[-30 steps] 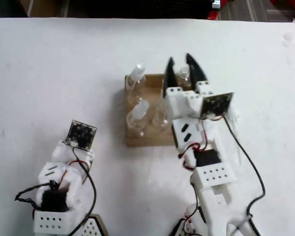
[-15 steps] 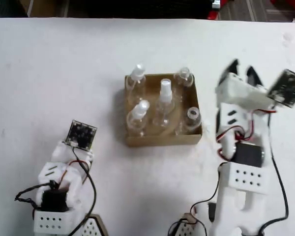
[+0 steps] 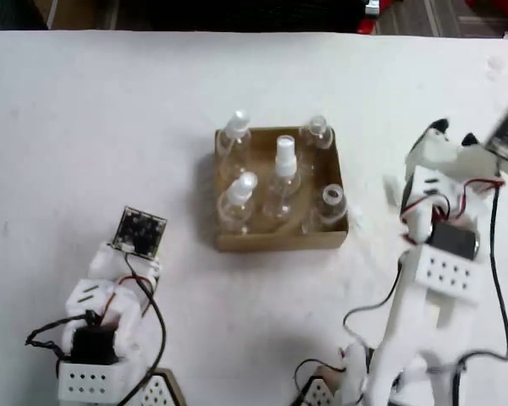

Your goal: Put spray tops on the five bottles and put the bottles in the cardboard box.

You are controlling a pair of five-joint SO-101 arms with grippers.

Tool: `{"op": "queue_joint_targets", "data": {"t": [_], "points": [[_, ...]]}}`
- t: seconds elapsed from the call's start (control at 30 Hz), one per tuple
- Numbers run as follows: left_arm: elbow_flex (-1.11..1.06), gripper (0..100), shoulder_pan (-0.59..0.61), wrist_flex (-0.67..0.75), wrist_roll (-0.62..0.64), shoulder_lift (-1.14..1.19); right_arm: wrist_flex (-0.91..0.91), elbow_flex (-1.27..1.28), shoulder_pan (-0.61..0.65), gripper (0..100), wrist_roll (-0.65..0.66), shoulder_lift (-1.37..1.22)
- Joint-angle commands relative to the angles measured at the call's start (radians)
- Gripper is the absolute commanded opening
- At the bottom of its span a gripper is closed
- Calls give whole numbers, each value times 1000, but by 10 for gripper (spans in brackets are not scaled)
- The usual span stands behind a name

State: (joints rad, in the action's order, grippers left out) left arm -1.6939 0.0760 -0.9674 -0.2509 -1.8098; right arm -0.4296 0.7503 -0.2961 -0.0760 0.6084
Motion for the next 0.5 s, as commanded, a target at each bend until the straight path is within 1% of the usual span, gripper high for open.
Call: {"op": "queue_joint_targets", "data": {"t": [0.0, 0.23, 0.37, 0.47], "points": [[2, 24, -12, -2, -9, -12, -84, -83, 5, 126, 89, -105], [2, 24, -12, 0, -9, -12, -361, -296, 12, 129, 101, -274], [2, 24, -13, 0, -9, -12, -564, -474, 54, 130, 224, -433], [2, 24, -13, -2, -9, -12, -710, -626, 73, 130, 250, -573]]}}
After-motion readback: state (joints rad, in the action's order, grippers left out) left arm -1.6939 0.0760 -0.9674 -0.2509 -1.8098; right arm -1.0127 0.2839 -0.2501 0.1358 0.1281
